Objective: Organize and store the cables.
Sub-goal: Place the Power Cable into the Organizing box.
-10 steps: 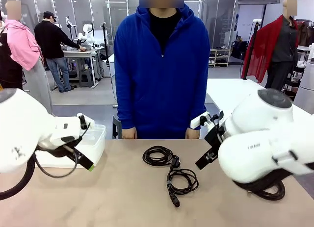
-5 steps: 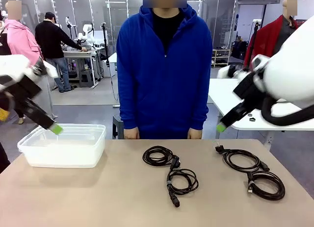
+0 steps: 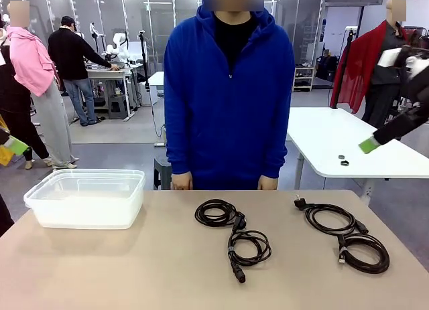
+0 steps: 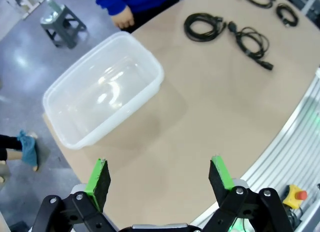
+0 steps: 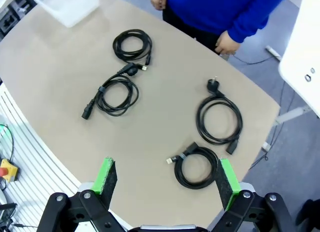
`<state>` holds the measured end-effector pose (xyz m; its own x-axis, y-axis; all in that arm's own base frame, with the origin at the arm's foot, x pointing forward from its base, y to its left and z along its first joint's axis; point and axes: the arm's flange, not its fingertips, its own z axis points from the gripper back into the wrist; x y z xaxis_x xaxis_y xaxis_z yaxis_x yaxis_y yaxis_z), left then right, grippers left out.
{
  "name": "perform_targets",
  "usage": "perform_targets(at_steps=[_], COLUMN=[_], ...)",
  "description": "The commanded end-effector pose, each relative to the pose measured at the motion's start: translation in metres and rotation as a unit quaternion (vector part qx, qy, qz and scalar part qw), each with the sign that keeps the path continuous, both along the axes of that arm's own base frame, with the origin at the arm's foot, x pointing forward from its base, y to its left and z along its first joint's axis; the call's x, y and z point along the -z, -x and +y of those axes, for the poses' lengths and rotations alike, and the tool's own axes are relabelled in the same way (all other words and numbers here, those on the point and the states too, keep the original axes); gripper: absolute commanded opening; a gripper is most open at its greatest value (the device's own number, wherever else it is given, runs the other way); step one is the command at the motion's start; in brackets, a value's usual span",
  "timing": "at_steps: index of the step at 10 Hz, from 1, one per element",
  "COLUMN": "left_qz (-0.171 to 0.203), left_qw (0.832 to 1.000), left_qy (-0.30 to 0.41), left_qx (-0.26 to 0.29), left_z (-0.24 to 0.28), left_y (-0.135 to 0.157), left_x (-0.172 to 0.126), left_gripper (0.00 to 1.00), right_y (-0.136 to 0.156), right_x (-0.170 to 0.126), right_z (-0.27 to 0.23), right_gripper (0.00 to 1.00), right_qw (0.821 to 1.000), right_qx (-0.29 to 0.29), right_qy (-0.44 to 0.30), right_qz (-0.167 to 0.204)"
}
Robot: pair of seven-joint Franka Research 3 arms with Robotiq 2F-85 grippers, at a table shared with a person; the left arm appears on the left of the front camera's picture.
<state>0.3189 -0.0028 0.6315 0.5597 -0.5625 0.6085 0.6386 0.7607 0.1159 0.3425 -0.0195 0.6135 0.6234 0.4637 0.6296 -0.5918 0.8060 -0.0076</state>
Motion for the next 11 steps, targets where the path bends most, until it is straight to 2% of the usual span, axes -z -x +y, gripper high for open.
perform_targets(at_steps=[1,5,6,10,11], left_qz=[-0.005,-0.019,-0.02,-0.033,-0.041], left_qw=[1.0,0.999,0.997,0.992,0.991], left_qy=[-0.013,0.004,-0.009,-0.039,-0.045], left_qx=[0.002,-0.051,-0.077,-0.113,-0.121], left_z=[0.019,0.062,0.065,0.063,0.063], left_y=[0.013,0.03,0.034,0.034,0.028], left_x=[-0.002,-0.012,-0.015,-0.043,-0.043], left_gripper=[1.0,1.0,1.0,1.0,1.0], right_y=[0.008,0.02,0.025,0.052,0.051], right_x=[0.005,0.022,0.032,0.064,0.067], right_z=[-0.025,-0.078,-0.087,-0.115,-0.119], right_gripper=[1.0,1.0,1.0,1.0,1.0], right_qw=[1.0,1.0,0.999,0.997,0.998], right_qx=[0.006,0.017,0.028,0.052,0.049], right_qy=[-0.006,-0.015,-0.022,-0.038,-0.042], right_qz=[0.006,0.014,0.02,0.031,0.021])
